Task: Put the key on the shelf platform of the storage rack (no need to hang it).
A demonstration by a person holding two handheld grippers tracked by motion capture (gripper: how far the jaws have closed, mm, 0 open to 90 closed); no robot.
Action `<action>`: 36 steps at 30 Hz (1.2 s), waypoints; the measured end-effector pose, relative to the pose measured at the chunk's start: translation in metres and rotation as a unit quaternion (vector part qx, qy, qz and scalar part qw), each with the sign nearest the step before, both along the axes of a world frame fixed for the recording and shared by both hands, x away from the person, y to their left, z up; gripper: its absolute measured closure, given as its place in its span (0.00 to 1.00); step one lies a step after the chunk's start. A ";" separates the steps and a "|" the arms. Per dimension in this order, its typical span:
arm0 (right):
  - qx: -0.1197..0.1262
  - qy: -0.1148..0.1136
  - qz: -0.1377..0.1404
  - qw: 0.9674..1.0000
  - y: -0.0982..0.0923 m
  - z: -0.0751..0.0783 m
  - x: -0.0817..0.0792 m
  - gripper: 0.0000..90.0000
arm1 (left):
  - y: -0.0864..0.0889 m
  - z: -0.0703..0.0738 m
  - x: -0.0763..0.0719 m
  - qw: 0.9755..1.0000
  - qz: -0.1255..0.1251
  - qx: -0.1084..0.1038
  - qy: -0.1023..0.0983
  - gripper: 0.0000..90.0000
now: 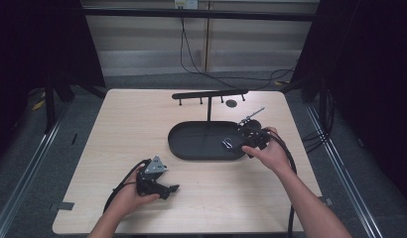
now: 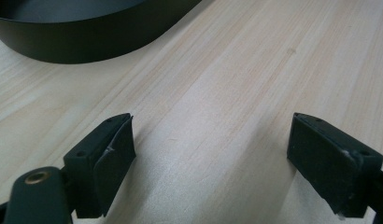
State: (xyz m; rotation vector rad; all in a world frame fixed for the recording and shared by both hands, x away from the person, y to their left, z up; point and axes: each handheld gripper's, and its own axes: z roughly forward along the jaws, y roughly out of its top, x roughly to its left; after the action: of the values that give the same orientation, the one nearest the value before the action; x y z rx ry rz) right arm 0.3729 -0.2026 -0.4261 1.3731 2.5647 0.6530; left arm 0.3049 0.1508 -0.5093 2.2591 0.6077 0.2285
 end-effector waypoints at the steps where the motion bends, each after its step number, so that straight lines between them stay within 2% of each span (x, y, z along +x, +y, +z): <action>1: 0.001 -0.002 0.000 1.000 -0.001 0.000 -0.001 0.33 | 0.000 0.000 0.000 1.000 0.000 0.000 0.000 0.16; 17: 0.006 -0.006 0.004 1.000 -0.014 0.004 -0.016 0.33 | 0.000 0.000 0.000 1.000 0.000 0.000 0.000 0.16; 29: 0.007 -0.011 0.013 1.000 -0.021 0.001 -0.028 0.33 | 0.000 0.000 0.000 1.000 0.000 0.000 0.000 0.16; 35: 0.002 -0.011 0.010 1.000 -0.028 0.000 -0.033 0.33 | 0.000 0.000 0.000 1.000 0.000 0.000 0.000 0.16; 36: 0.007 -0.013 0.008 1.000 -0.029 0.000 -0.034 0.33 | 0.000 0.000 0.000 1.000 0.000 0.000 0.000 0.16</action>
State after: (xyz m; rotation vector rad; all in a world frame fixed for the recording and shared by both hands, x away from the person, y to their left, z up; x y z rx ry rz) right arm 0.3389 -0.2312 -0.4259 1.3418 2.5577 0.6893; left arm 0.3049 0.1508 -0.5093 2.2592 0.6075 0.2285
